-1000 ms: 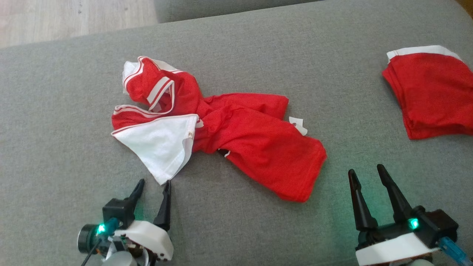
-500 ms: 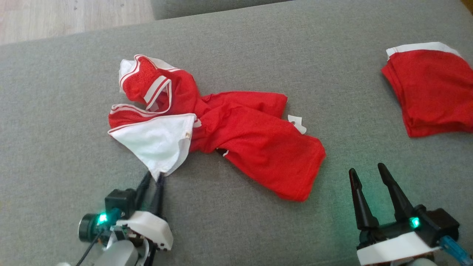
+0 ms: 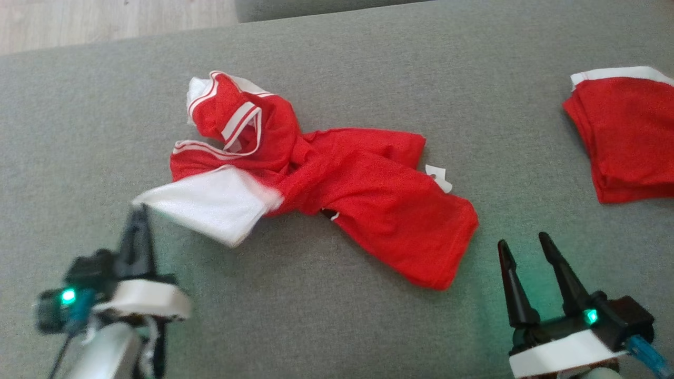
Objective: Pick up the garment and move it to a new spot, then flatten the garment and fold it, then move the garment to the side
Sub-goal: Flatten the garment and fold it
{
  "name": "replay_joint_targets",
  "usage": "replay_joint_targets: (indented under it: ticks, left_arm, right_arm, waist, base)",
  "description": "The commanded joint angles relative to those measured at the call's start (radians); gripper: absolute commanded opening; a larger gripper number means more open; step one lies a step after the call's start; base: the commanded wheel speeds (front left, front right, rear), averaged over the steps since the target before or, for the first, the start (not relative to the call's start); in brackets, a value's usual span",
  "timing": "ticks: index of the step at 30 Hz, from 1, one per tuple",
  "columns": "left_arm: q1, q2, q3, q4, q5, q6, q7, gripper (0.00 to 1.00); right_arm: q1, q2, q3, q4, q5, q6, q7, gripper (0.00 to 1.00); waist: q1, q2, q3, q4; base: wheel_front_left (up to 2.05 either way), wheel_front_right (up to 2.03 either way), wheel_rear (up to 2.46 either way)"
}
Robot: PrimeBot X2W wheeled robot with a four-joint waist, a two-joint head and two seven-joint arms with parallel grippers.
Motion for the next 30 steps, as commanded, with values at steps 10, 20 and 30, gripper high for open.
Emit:
replay_joint_targets:
  ticks: [10, 20, 30]
  left_arm:
    - [0.140, 0.130, 0.196, -0.259, -0.004, 0.118, -0.012, 0.00]
    - [0.152, 0.137, 0.192, -0.320, 0.000, 0.139, 0.006, 0.00]
    - [0.117, 0.121, 0.150, -0.314, 0.008, 0.128, 0.023, 0.00]
  right_arm:
    - [-0.037, -0.047, 0.073, 0.044, 0.048, -0.001, -0.004, 1.00]
    - [-0.142, -0.108, 0.199, 0.098, 0.165, -0.001, -0.004, 1.00]
    - [-0.311, -0.206, 0.425, 0.233, 0.458, -0.001, 0.057, 1.00]
  waist:
    - [-0.0001, 0.0000, 0.011, 0.046]
    - [-0.0001, 0.0000, 0.018, 0.083]
    - [-0.0001, 0.0000, 0.019, 0.128]
  base:
    - [0.00, 0.00, 0.00]
    - [0.00, 0.00, 0.00]
    - [0.00, 0.00, 0.00]
